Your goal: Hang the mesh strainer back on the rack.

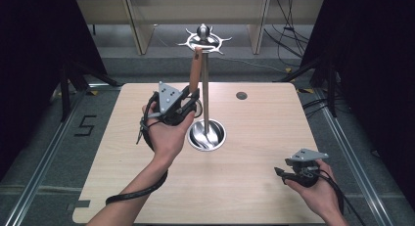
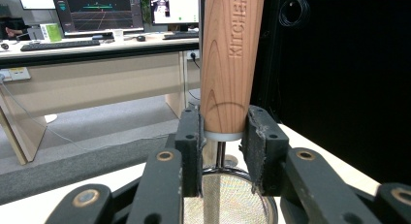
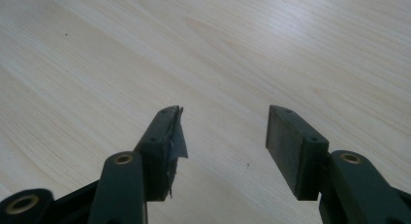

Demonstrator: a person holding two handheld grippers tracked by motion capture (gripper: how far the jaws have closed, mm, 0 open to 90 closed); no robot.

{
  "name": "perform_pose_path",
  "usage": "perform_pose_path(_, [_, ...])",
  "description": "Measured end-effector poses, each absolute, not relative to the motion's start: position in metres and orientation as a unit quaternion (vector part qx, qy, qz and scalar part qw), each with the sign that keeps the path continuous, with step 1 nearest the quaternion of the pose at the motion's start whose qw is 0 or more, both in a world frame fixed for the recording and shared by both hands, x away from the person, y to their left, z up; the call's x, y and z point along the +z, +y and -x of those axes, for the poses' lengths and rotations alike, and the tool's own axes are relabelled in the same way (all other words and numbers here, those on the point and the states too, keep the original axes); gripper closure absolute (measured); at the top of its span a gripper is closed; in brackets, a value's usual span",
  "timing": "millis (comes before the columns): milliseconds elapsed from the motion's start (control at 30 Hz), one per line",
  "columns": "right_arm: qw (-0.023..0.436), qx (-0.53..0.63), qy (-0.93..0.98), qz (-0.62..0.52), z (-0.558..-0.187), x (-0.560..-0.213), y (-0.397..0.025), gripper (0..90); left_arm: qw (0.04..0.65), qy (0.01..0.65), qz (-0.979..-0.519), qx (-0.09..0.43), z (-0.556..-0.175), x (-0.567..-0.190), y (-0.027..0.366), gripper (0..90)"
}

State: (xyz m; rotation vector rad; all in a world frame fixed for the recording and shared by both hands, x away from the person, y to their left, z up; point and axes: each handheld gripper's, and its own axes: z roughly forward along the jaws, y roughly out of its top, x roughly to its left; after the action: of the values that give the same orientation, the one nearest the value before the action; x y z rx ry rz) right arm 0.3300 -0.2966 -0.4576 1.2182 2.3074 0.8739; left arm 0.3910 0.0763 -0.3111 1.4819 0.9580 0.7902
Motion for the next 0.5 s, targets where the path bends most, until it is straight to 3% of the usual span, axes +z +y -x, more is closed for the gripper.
perform_pose_path(500, [0.196, 0.312, 0.825, -0.428, -0.3305, -0.4564, -0.2974, 47.4, 0.563, 0.413, -0.635, 0.33, -0.3983, -0.3145, 0.0691, 69.2])
